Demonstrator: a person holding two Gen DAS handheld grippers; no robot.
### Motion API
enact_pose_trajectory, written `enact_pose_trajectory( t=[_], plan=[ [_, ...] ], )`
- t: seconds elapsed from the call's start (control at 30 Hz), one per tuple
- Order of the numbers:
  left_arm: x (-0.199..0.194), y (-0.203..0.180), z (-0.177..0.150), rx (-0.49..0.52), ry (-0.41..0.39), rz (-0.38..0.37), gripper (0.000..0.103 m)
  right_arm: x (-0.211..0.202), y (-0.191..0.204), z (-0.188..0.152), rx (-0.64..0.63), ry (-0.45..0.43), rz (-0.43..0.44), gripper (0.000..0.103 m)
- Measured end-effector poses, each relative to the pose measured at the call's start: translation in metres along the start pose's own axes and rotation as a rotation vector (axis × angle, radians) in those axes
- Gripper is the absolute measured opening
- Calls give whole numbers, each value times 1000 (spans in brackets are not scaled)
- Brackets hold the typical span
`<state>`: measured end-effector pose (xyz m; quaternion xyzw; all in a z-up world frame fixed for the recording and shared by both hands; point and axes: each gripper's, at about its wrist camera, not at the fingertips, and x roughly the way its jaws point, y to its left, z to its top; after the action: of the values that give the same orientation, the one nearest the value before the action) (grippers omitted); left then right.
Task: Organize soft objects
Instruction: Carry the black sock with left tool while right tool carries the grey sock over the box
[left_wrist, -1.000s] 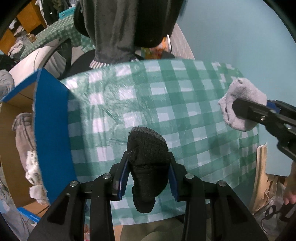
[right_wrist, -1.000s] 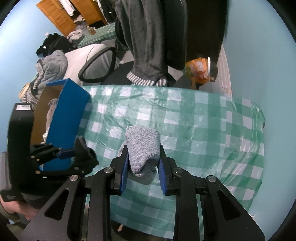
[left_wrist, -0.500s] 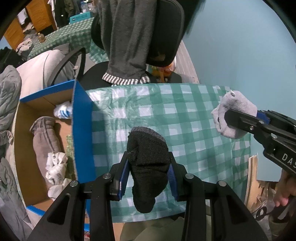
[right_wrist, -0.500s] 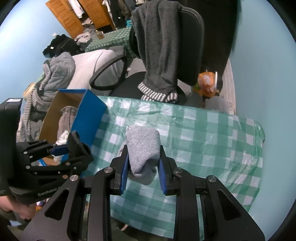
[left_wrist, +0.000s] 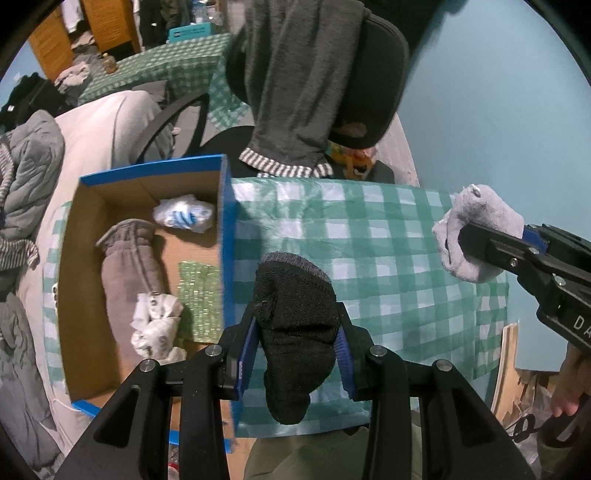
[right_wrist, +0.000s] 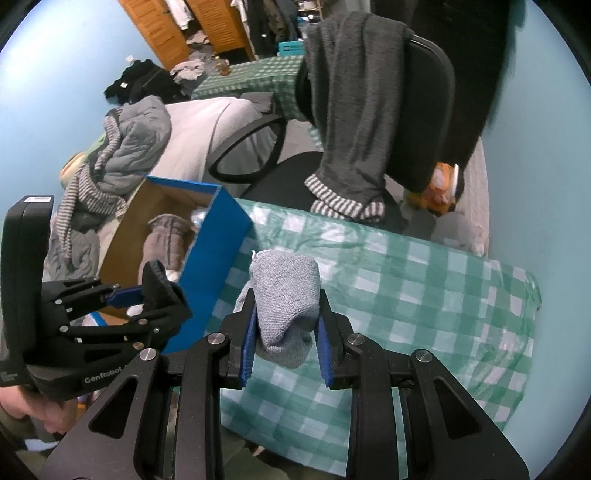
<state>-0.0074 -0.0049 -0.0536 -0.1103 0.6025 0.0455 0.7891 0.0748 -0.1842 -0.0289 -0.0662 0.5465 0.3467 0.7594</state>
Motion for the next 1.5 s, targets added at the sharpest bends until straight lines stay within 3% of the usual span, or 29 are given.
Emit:
enact_pose_trajectory(
  t=[0.7,1.27,1.43,1.5],
  plan=[
    [-20,114,-15,-196,-29,64,38,44,95,38,-159,38,91,26],
    [15,172,-22,-259,44,68,39,116,163,60,-253,151,142,27],
    [22,181,-23,-276,64,69,50,133,169,63,-261,177,149,31],
    [19,182,-23,-278,57,72,63,136,172,64,-268,184,146,35]
  ],
)
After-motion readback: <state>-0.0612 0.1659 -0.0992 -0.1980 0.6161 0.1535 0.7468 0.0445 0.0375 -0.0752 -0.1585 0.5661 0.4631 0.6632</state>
